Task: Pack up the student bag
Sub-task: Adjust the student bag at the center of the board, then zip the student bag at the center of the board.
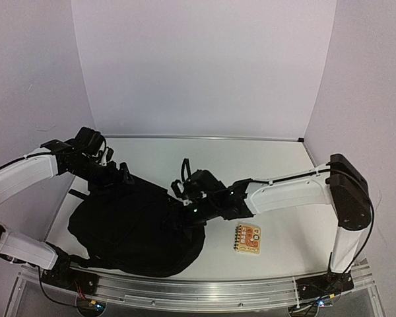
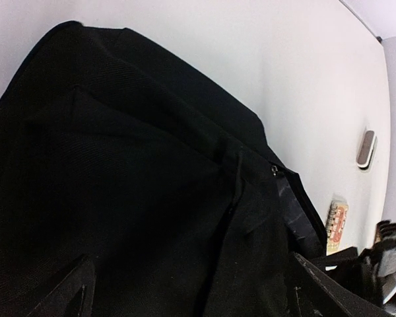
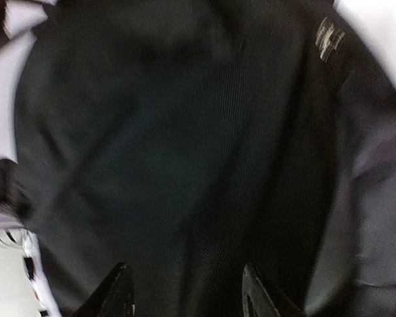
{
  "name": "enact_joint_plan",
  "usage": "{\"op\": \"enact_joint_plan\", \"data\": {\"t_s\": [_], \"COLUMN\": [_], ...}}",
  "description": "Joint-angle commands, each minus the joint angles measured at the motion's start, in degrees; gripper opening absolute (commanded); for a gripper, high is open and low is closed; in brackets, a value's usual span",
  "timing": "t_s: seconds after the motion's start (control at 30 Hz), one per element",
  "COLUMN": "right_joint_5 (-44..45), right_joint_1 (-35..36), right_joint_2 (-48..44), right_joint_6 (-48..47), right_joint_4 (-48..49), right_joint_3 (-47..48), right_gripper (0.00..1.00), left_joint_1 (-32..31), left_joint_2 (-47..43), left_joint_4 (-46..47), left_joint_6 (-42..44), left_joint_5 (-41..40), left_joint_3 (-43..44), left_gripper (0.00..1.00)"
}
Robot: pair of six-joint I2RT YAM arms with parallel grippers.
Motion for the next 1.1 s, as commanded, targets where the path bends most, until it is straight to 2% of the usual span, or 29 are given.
{"op": "enact_joint_plan", "data": {"t_s": [0.0,0.17,0.3,0.5,0.73,1.07], "right_joint_5": [5.39,7.37,6.96,7.22,8.03,5.62], "right_joint_1": [-3.78,-5.59,-5.84,-6.10,-7.71,-9.26], "right_joint_2": [-4.64,-0.50,3.69,8.41,12.96,17.71], "right_joint_6": [1.41,1.83,1.00,0.33,-0.19,-1.82], "right_joint_4": [-0.35,-0.34,-0.38,-0.29,-0.13,1.56], "right_joint_3": [0.79,3.13,6.94,9.55,11.82,16.24], "right_gripper": [0.53,0.42,0.38,0.35,0.29,0.27], "left_joint_1": [-1.52,-5.89,-8.53,-10.38,-10.49,-10.44], "left_joint_2": [2.48,9.59,15.61,19.53,20.62,20.71], "left_joint_4": [3.29,0.13,-2.95,-1.46,-0.54,0.27], "left_joint_6": [4.41,6.59,6.14,5.45,4.24,3.81], "left_joint_5": [1.31,-7.08,-14.00,-13.80,-14.29,-14.29], "left_joint_3": [5.39,10.78,15.10,15.57,12.91,10.84], "left_gripper": [1.00,1.00,1.00,0.99,0.85,0.83]}}
